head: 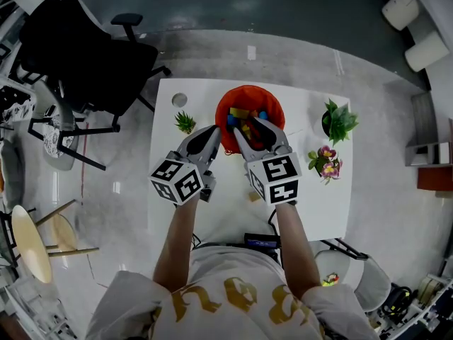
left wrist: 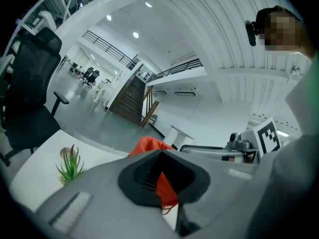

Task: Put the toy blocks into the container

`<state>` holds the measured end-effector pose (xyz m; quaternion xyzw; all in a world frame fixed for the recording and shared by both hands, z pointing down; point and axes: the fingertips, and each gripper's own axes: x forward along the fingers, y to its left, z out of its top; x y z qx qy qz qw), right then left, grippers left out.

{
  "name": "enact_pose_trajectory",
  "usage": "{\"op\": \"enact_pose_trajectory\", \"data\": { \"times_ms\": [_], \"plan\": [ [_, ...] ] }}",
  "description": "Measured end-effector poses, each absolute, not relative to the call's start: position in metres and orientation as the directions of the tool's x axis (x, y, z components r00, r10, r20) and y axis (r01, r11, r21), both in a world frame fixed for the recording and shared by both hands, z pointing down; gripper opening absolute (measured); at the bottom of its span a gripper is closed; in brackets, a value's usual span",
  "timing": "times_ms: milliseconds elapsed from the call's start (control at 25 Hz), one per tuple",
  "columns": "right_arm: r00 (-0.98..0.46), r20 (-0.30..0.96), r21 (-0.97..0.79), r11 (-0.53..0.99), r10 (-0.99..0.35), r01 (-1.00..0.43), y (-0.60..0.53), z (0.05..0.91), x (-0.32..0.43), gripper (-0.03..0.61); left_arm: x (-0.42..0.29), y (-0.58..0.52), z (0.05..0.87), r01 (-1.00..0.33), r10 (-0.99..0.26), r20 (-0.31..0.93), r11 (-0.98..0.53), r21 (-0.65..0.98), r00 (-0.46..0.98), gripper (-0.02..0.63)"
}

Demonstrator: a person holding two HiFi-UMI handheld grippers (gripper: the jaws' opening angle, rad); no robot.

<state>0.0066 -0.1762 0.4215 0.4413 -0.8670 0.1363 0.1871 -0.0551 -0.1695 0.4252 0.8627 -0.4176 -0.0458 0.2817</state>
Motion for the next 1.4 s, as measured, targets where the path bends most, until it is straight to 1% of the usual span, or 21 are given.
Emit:
{"op": "enact_pose_trajectory", "data": {
  "times_ms": [520,760,960,1400],
  "plan": [
    [-0.545,0.445,-0.054,0.586,-0.711,-0.808,-0.168,0.426,0.011,0.184,-0.052,-0.161,0.426,-0.704,-0.743,0.171,-0.495,0.510,0.647,0.002],
    [-0.541,0.409,-0.033,0.580,-0.735,-0.814,-0.152,0.416,0.017,0.178,-0.050,-0.150,0.424,-0.707,-0.735,0.180,-0.508,0.493,0.654,0.000],
    [-0.526,0.422,-0.032,0.568,-0.738,-0.823,-0.133,0.421,0.026,0.176,-0.042,-0.135,0.426,-0.712,-0.720,0.199,-0.530,0.461,0.665,0.002],
    [-0.513,0.437,-0.055,0.547,-0.739,-0.835,-0.085,0.428,0.042,0.176,-0.032,-0.092,0.431,-0.697,-0.691,0.218,-0.550,0.461,0.689,0.002]
  ]
}}
